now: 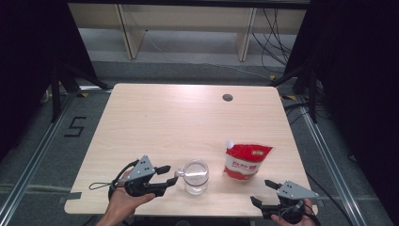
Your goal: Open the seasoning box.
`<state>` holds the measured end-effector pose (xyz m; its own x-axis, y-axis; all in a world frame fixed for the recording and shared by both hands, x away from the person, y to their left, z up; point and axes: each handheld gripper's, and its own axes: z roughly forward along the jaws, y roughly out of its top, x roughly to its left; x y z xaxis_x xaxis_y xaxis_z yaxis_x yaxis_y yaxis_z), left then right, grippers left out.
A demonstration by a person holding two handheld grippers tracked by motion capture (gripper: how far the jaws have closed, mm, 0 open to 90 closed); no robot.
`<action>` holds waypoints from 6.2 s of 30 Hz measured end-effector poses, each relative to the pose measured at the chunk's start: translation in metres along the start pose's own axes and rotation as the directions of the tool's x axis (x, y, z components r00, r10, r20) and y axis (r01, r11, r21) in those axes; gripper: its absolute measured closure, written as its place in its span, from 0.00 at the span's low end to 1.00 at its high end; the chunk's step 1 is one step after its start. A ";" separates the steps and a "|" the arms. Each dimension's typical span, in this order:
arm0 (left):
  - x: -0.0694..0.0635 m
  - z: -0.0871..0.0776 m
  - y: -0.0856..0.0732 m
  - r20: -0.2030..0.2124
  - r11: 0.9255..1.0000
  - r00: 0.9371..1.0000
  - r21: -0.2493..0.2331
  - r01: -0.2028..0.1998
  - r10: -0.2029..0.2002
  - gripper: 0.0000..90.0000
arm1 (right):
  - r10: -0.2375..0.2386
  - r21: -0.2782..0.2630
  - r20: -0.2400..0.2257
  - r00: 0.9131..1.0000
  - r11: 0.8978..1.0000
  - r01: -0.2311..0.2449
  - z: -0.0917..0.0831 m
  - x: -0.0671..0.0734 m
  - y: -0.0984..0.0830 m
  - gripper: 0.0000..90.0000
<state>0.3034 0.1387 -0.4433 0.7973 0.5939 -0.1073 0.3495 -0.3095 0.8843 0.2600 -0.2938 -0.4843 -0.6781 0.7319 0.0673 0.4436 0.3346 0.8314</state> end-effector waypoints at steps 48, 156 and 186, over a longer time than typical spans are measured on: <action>0.003 0.018 0.004 -0.011 0.997 0.999 -0.053 -0.051 0.050 0.98 | -0.119 -0.117 -0.055 0.991 0.987 0.112 0.018 0.036 0.021 0.53; 0.008 -0.010 -0.060 -0.122 0.995 0.992 0.099 -0.021 0.033 0.21 | -0.361 -0.294 -0.146 0.921 0.905 0.308 0.106 0.109 0.129 0.97; 0.007 -0.006 -0.061 -0.112 0.995 0.993 0.096 -0.010 0.021 0.20 | -0.345 -0.283 -0.181 0.921 0.915 0.287 0.112 0.107 0.125 0.90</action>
<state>0.2849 0.1665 -0.4950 0.7440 0.6671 -0.0373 0.3874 -0.3852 0.8376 0.3086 -0.1066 -0.4351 -0.8837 0.4511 -0.1252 0.0450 0.3480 0.9364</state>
